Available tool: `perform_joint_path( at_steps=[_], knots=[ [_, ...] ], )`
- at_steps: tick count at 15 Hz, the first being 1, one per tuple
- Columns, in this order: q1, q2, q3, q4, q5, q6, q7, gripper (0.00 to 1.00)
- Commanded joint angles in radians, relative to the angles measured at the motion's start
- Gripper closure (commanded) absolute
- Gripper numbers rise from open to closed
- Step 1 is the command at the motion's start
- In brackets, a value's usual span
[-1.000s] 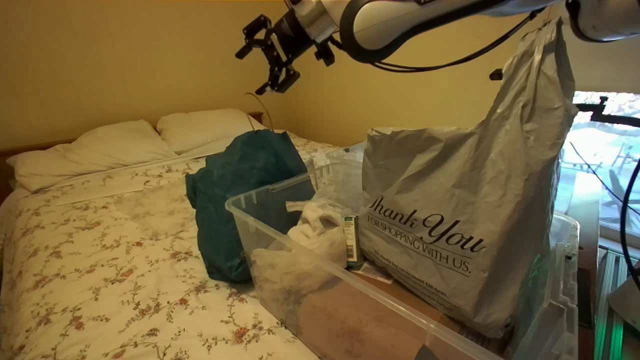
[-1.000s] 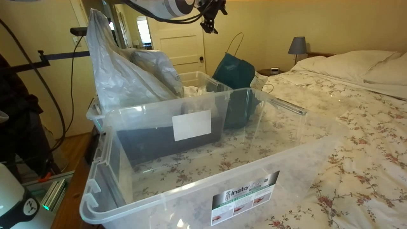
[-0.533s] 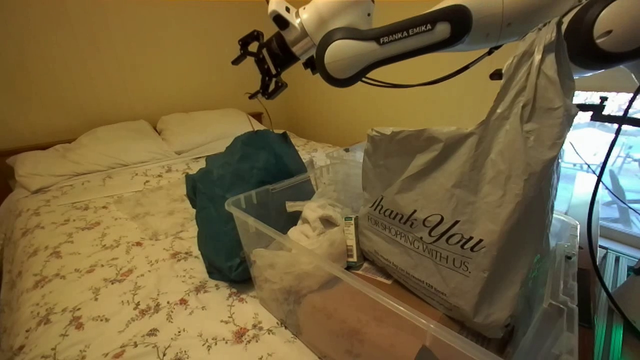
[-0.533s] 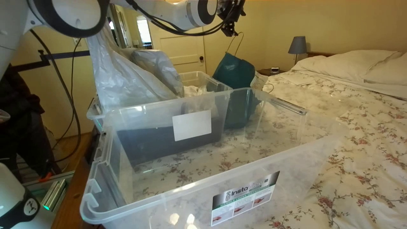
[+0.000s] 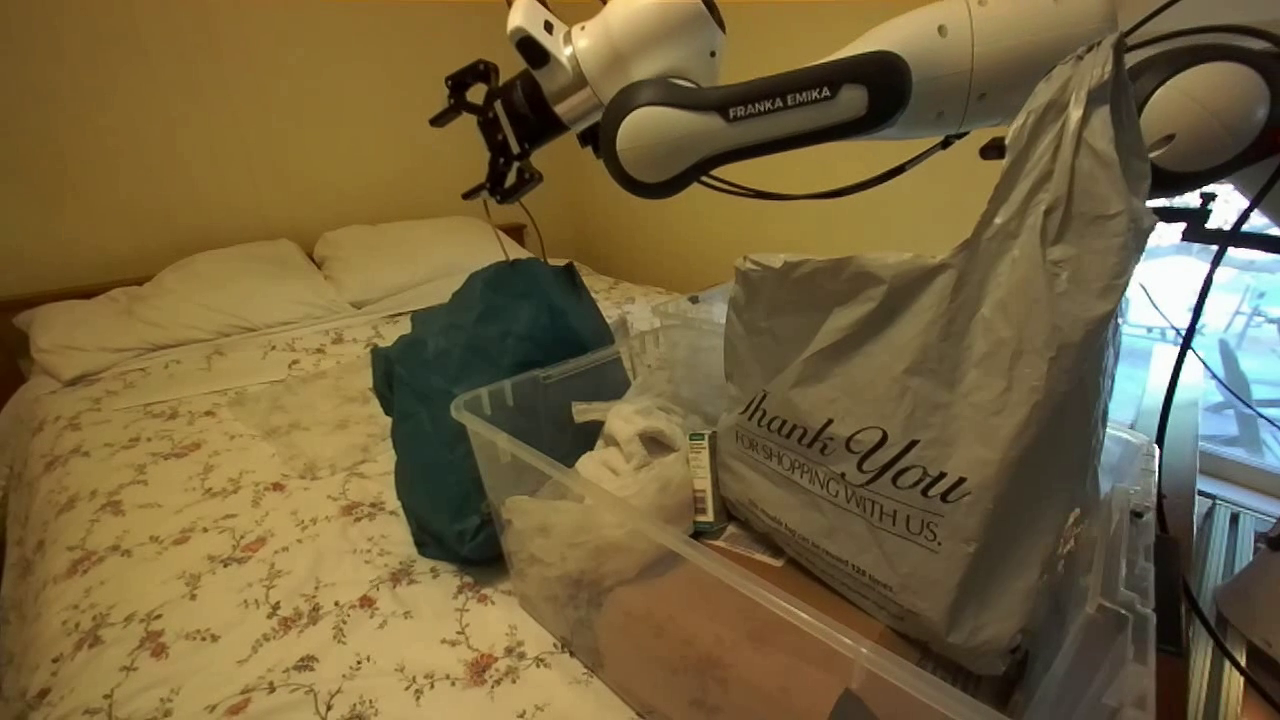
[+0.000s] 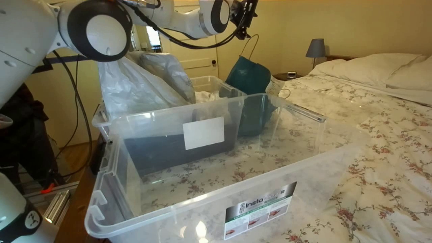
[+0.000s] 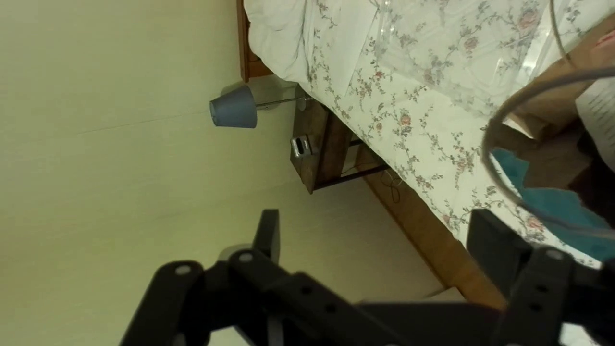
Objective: Put the green bag inside the basket
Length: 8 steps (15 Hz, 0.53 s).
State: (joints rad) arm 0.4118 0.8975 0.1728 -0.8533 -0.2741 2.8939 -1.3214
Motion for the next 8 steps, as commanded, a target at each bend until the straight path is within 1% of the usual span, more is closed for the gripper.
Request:
perform_joint_path(
  at_steps=[1, 2, 3, 4, 5, 6, 7, 8],
  knots=[
    [0.043, 0.090, -0.070, 0.155, -0.037, 0.030, 0.069, 0.00],
    [0.024, 0.077, -0.014, 0.153, -0.014, -0.007, 0.022, 0.00],
    [-0.010, 0.037, 0.079, 0.109, 0.043, -0.034, -0.076, 0.00],
    [-0.040, 0.006, 0.163, 0.079, 0.073, -0.073, -0.140, 0.00],
    [-0.075, -0.036, 0.248, 0.038, 0.117, -0.134, -0.213, 0.00],
    [-0.103, -0.061, 0.287, 0.028, 0.119, -0.216, -0.239, 0.00],
    [-0.122, -0.077, 0.304, 0.032, 0.128, -0.297, -0.259, 0.00],
    [-0.128, -0.085, 0.286, 0.049, 0.115, -0.354, -0.244, 0.00]
  ],
)
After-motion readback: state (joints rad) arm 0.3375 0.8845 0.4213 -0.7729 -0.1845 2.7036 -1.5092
